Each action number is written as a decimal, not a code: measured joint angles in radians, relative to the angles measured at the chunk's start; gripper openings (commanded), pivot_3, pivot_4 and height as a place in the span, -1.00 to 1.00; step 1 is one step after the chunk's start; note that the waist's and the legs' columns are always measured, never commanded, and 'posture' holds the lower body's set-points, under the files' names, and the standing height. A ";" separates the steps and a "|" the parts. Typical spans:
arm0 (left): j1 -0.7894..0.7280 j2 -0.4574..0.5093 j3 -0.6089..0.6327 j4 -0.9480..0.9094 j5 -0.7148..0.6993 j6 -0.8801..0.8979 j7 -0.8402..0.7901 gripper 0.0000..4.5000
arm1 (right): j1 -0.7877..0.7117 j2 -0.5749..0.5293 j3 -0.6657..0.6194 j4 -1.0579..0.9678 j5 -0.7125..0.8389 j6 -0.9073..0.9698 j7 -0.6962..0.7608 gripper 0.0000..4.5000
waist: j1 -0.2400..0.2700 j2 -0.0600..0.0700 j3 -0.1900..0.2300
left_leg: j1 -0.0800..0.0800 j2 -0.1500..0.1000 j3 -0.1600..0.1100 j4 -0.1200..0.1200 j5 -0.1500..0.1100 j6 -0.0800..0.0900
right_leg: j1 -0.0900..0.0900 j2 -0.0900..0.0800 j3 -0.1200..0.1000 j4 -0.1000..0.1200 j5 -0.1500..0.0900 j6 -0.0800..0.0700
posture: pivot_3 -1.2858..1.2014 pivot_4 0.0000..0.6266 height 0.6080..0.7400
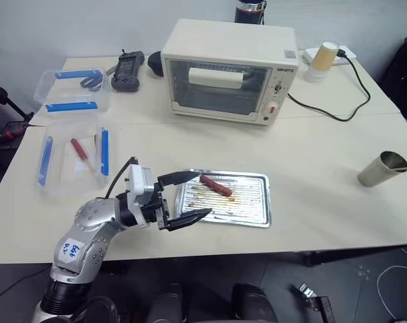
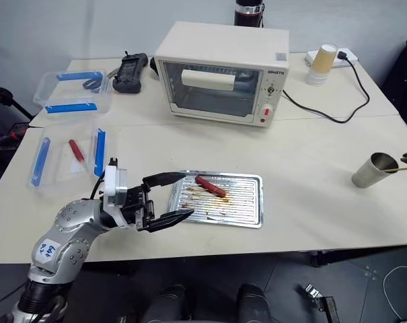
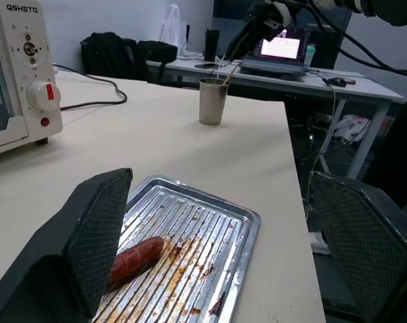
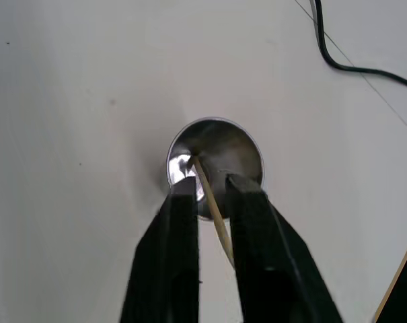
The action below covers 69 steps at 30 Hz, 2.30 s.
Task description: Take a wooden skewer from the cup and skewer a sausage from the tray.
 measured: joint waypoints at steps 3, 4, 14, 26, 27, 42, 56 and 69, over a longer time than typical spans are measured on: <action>-0.001 0.000 -0.002 0.005 0.001 -0.002 -0.001 1.00 | 0.002 0.000 0.008 0.000 -0.015 -0.029 -0.025 0.17 | 0.000 0.000 0.000 | 0.000 0.000 0.000 0.000 0.000 0.000 | 0.000 0.000 0.000 0.001 0.000 0.000 | 0.03 -0.52 1.00; -0.001 0.001 -0.002 0.005 0.001 -0.003 -0.002 1.00 | 0.007 0.000 0.016 0.001 -0.028 -0.041 -0.040 0.35 | 0.000 0.000 0.000 | 0.000 0.000 0.000 0.000 0.000 0.000 | 0.000 0.000 0.000 0.001 0.000 0.000 | 0.03 -0.52 1.00; 0.003 0.006 -0.001 0.001 0.001 -0.002 0.005 1.00 | 0.002 0.043 0.096 0.049 -0.125 -0.065 -0.143 0.65 | 0.000 0.001 0.000 | 0.000 0.000 0.000 0.000 0.000 0.000 | 0.000 0.000 0.000 0.001 0.000 0.000 | 0.03 -0.52 1.00; 0.020 0.010 0.000 -0.009 0.001 -0.002 0.025 1.00 | -0.037 0.049 0.099 0.070 -0.136 -0.033 -0.149 -0.67 | 0.001 0.001 0.000 | 0.000 0.000 0.000 0.000 0.000 0.000 | 0.000 0.000 0.000 0.001 0.000 0.000 | 0.03 -0.52 1.00; 0.020 0.010 0.000 -0.009 0.001 -0.002 0.026 1.00 | -0.038 0.049 0.099 0.070 -0.139 -0.031 -0.147 -0.80 | 0.000 0.001 0.000 | 0.000 0.000 0.000 0.000 0.000 0.000 | 0.000 0.000 0.000 0.001 0.000 0.000 | 0.03 -0.52 1.00; 0.007 0.008 -0.002 -0.009 0.001 -0.002 0.032 1.00 | -0.114 0.043 0.103 0.070 -0.144 -0.012 -0.080 -0.99 | 0.000 0.001 0.000 | 0.000 0.000 0.001 0.000 0.000 0.000 | 0.000 0.000 0.001 0.001 0.000 0.000 | 0.03 -0.52 1.00; 0.006 0.000 -0.005 0.055 0.017 -0.046 -0.016 1.00 | -0.375 -0.053 0.311 -0.074 0.005 0.269 0.040 -0.99 | -0.003 0.003 0.000 | 0.000 0.001 0.003 0.000 -0.001 -0.001 | -0.004 0.001 0.003 0.002 0.000 0.000 | 0.03 -0.52 1.00; -0.076 -0.013 -0.011 0.082 -0.064 0.035 -0.041 1.00 | 0.184 0.072 0.184 -0.972 0.984 0.987 0.034 -0.99 | 0.009 0.001 0.001 | -0.002 0.003 0.001 0.002 -0.001 -0.001 | -0.004 0.000 0.002 0.008 0.000 0.000 | 0.03 -0.52 1.00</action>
